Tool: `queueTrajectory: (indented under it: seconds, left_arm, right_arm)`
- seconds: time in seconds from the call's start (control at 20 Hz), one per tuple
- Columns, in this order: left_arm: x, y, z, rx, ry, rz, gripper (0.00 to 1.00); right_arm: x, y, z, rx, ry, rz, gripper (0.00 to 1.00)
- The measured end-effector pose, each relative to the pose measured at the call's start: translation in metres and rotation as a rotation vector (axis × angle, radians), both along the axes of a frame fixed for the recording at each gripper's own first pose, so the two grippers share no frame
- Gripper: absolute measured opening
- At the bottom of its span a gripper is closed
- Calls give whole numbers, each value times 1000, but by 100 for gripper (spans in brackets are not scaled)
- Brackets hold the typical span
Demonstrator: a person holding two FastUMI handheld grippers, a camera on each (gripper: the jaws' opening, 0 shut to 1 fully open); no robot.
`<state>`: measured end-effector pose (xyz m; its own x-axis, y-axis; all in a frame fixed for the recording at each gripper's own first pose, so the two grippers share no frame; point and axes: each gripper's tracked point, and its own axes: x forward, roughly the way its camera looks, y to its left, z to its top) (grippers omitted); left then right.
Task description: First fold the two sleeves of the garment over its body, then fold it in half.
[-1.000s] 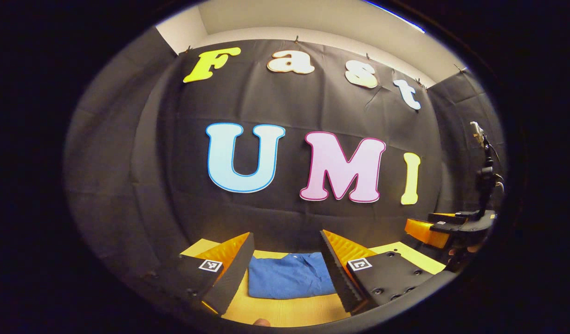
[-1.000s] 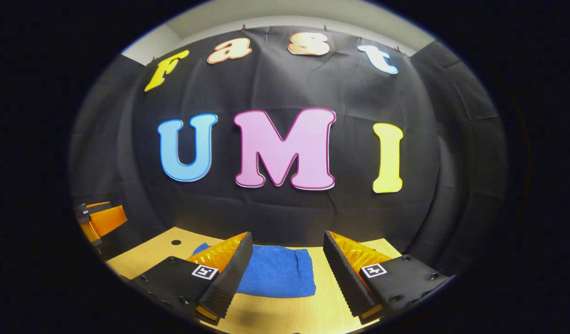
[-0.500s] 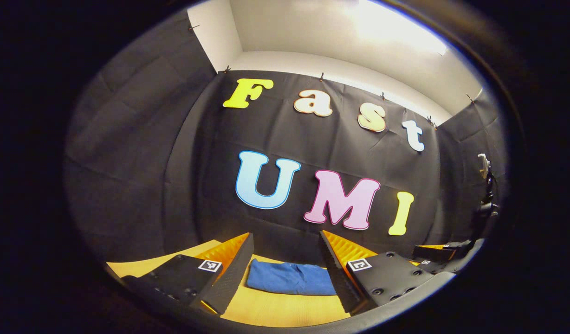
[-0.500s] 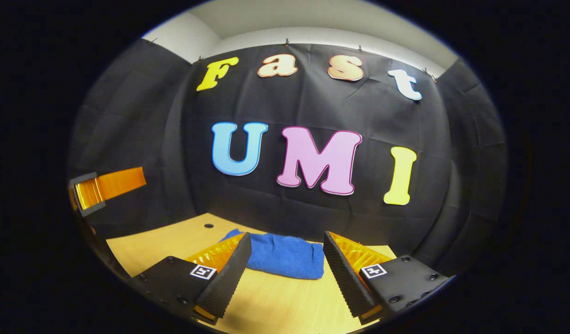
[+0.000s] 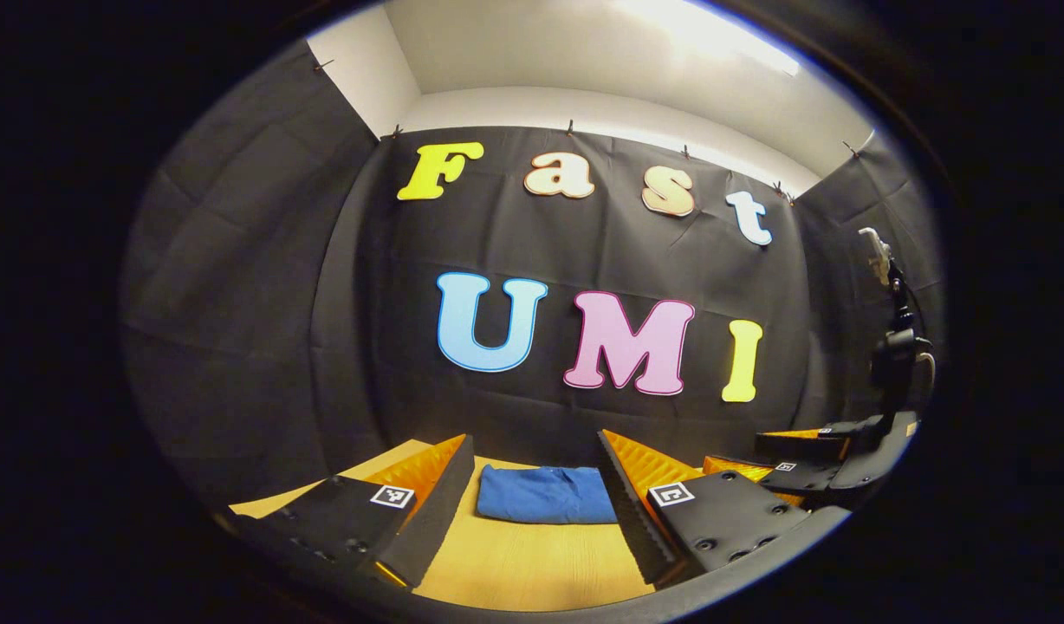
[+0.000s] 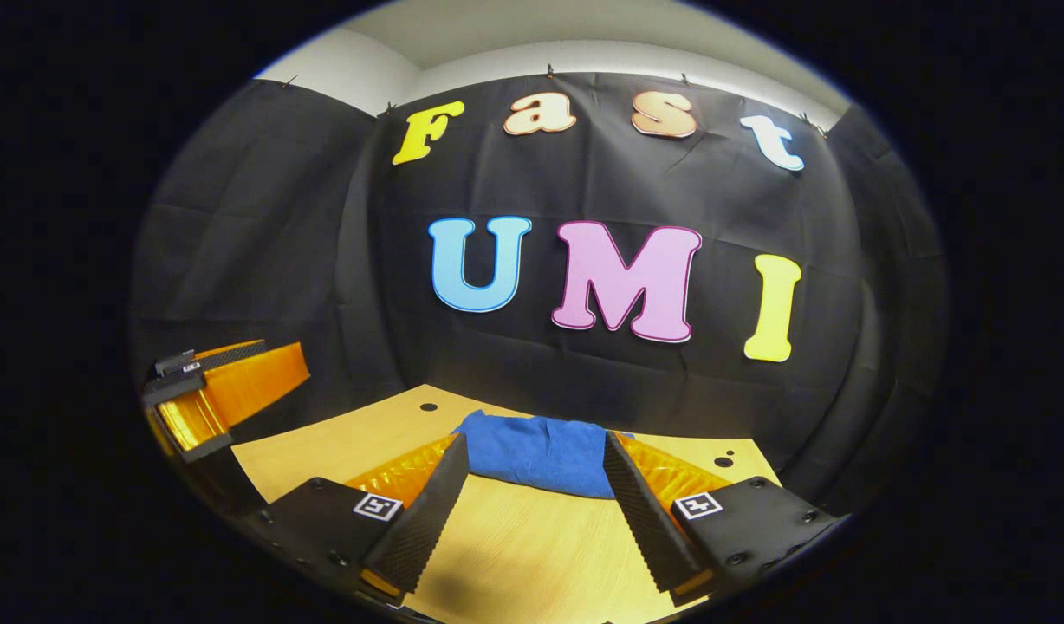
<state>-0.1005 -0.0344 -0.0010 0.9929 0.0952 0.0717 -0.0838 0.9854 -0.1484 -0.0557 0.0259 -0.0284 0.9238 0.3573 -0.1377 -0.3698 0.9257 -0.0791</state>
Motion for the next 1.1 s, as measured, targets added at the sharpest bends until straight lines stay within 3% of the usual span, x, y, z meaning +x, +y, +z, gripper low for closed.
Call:
queueTrajectory:
  seconds: [0.05, 0.65, 1.1]
  left_arm:
    - [-1, 0, 0, -8, 1, 2, 80]
    - [1, -4, -6, 50, 23, -20, 81]
    - [3, -7, -4, 93, 45, -44, 80]
  right_arm:
    - [-2, 0, 2, 9, 0, 1, 98]
    - [-7, -16, 2, 9, 4, -43, 98]
    - [3, -39, -16, 4, 55, -120, 98]
